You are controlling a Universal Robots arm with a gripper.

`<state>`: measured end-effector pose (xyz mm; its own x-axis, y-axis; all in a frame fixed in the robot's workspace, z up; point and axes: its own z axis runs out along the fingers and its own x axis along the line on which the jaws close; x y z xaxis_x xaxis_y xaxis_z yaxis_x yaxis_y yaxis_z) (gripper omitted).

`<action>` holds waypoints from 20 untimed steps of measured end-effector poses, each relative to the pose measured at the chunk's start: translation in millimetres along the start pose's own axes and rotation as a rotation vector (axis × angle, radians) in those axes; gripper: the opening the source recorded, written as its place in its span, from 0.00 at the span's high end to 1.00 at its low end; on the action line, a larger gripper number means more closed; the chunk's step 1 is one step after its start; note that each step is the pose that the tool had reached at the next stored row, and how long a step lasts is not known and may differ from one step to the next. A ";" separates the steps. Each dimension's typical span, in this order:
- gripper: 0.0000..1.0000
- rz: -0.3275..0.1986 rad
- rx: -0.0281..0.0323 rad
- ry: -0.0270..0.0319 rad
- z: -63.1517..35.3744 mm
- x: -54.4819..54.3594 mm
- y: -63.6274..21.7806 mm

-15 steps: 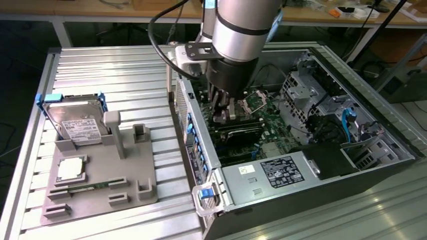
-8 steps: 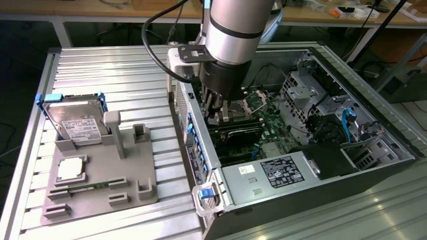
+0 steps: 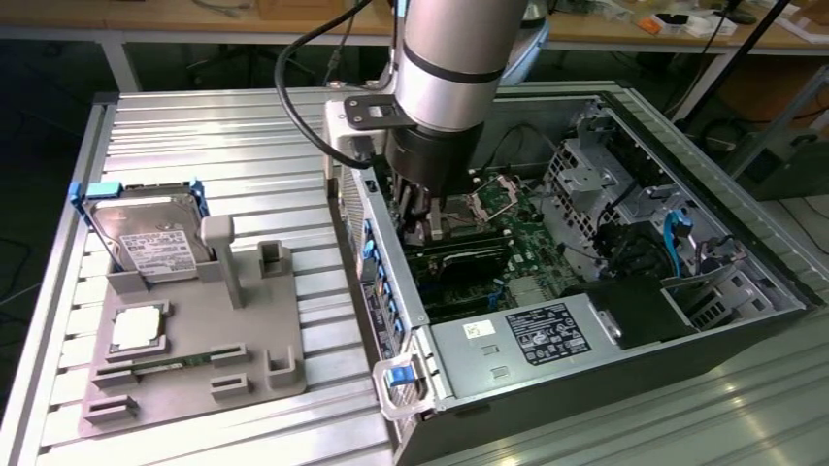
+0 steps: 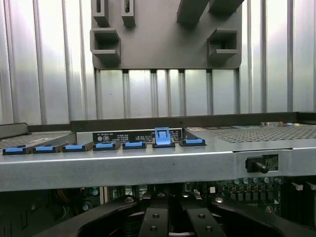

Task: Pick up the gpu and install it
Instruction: 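Press down on the gpu until it lock into place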

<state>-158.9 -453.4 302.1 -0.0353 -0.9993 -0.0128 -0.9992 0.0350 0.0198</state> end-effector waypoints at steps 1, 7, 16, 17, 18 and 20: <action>0.89 0.000 -0.0001 -0.0004 0.9 -0.8 0.6; 0.89 0.000 -0.0212 -0.0026 3.1 -7.4 1.8; 0.89 0.001 -0.0352 -0.0015 3.4 -7.9 2.0; 0.89 0.001 -0.0352 -0.0010 3.3 -8.0 2.0; 0.89 0.001 -0.0352 -0.0006 3.0 -8.0 2.0; 0.89 0.001 -0.0353 0.0002 2.2 -8.1 2.0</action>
<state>-160.7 -445.2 300.1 -0.0361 -0.9993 -0.0126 -0.9979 0.0353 0.0551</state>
